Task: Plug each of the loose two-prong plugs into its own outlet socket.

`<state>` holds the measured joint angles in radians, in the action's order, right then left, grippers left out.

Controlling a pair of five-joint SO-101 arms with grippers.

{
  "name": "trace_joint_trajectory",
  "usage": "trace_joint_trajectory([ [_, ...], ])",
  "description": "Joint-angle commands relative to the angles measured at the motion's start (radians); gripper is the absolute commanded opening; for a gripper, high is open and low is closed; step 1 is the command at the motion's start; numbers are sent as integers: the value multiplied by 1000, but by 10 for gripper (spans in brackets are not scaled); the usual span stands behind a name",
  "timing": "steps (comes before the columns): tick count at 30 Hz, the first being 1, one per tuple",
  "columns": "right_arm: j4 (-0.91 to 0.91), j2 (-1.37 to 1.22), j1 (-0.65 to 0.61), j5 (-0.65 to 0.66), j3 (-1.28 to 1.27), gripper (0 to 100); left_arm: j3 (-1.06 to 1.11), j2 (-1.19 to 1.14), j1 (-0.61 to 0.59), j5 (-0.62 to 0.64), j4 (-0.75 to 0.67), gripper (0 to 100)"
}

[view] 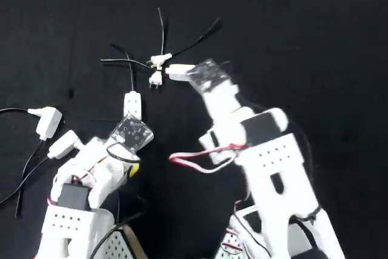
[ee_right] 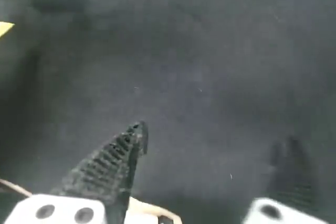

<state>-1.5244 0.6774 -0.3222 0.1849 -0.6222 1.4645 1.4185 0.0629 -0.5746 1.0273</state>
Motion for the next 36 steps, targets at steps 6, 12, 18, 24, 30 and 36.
trace_joint_trajectory([
  [6, 192, -145, 83, 3, -31, 53, -398, -778, 25, 6, -201, 278],
  [12, 233, -189, 84, 3, -33, 60, -676, -1266, 39, 9, -233, 278],
  [18, 241, -191, 84, 2, -36, 60, -720, -1330, 24, 2, -227, 224],
  [24, 250, -191, 84, 0, -38, 59, -688, -1321, 24, -44, -224, 36],
  [30, 299, -191, 84, -48, -71, 60, -785, -1249, -94, -49, 18, 29],
  [36, 301, -191, 84, -48, -73, 60, -898, -1059, -421, -74, 175, 29],
])
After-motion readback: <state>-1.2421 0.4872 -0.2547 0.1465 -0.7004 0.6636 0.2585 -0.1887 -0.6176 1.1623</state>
